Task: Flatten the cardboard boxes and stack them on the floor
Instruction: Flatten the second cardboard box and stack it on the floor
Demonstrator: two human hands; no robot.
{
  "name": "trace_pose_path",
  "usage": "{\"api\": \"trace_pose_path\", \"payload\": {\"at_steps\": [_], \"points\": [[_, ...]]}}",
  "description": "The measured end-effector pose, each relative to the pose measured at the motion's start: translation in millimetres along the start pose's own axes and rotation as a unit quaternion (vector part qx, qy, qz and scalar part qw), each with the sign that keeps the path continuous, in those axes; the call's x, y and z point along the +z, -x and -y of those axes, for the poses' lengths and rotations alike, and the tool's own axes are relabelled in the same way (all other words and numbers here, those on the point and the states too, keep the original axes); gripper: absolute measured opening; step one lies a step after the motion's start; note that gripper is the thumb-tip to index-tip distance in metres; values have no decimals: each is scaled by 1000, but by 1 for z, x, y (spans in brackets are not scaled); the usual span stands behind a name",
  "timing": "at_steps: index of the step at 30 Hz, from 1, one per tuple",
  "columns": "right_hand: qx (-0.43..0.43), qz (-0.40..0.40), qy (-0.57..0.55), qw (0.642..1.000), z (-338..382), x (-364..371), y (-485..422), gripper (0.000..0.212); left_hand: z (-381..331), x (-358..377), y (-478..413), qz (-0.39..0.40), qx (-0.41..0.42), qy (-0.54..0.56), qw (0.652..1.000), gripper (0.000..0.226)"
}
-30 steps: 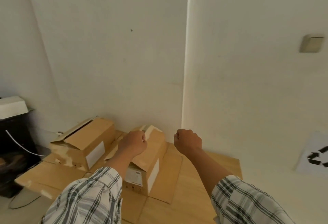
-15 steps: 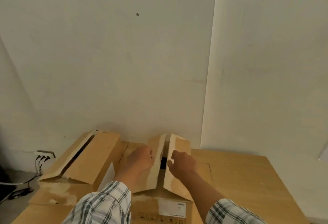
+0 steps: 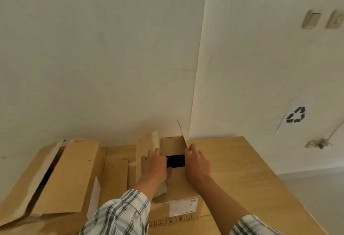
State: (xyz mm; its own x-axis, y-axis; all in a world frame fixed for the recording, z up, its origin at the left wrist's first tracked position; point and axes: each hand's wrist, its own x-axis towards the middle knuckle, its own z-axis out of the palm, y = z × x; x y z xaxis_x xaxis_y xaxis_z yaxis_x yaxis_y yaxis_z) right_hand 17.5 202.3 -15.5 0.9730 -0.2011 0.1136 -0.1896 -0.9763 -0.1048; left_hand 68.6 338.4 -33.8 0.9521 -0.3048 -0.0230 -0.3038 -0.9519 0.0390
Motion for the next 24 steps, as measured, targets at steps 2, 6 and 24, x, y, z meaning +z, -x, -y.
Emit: {"api": "trace_pose_path", "payload": {"at_steps": [2,6,24], "points": [[27,-13,65,997,-15,-7,-1,42,5,-8,-1,-12,-34,-37,999,42],[22,35,184,982,-48,2,1,50,27,-35,1,-37,-79,-106,991,44],[69,224,-11,972,-63,77,-13,61,61,32,36,167,-222,363,889,44]]}}
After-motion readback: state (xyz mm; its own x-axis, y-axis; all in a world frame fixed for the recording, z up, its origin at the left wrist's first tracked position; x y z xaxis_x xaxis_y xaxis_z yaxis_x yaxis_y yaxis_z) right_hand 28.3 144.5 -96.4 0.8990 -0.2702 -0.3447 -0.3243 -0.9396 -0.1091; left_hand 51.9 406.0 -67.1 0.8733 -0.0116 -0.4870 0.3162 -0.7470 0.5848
